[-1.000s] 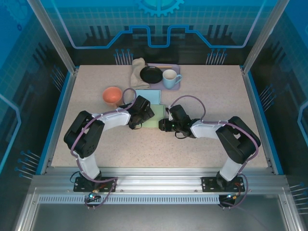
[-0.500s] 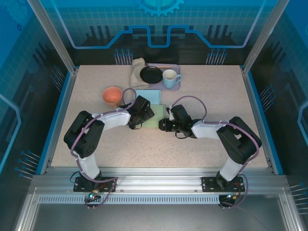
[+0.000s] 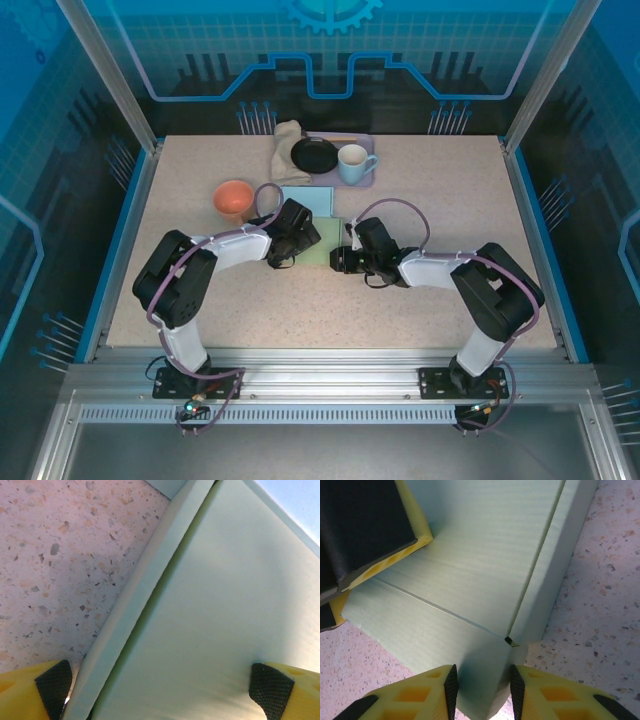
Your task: Fold the paper box
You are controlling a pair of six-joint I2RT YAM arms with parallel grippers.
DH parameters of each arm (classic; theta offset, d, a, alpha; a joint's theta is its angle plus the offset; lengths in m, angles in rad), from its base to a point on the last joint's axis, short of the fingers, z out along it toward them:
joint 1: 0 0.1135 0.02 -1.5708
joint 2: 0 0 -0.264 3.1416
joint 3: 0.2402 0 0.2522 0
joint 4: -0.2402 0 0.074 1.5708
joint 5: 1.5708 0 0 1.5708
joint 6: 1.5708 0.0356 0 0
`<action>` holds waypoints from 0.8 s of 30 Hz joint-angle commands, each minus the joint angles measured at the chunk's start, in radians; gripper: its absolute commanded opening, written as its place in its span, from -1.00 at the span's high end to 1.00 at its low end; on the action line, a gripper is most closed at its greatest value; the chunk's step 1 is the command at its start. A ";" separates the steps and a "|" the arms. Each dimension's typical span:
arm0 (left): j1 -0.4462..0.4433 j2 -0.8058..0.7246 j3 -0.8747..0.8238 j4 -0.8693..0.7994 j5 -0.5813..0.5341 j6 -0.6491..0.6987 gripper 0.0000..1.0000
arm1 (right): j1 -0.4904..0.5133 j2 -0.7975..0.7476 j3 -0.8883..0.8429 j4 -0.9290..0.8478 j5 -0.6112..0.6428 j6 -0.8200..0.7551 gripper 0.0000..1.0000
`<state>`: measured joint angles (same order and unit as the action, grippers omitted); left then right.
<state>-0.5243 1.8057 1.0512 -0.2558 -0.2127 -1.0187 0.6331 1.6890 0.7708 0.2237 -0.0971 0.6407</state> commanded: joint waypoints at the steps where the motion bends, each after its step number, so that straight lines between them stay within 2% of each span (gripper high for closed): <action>1: 0.014 0.078 -0.061 -0.195 -0.026 0.023 -0.93 | -0.005 0.020 -0.014 0.032 0.013 -0.041 0.29; 12: 0.013 0.076 -0.063 -0.194 -0.019 0.026 -0.93 | 0.000 0.054 -0.064 0.157 0.048 -0.129 0.31; 24: 0.014 0.091 -0.078 -0.176 0.001 0.028 -0.93 | 0.053 0.101 -0.159 0.361 0.244 -0.271 0.32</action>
<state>-0.5243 1.8057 1.0458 -0.2470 -0.2115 -1.0187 0.6746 1.7588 0.6468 0.5243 0.0540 0.4202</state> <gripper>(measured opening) 0.968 0.342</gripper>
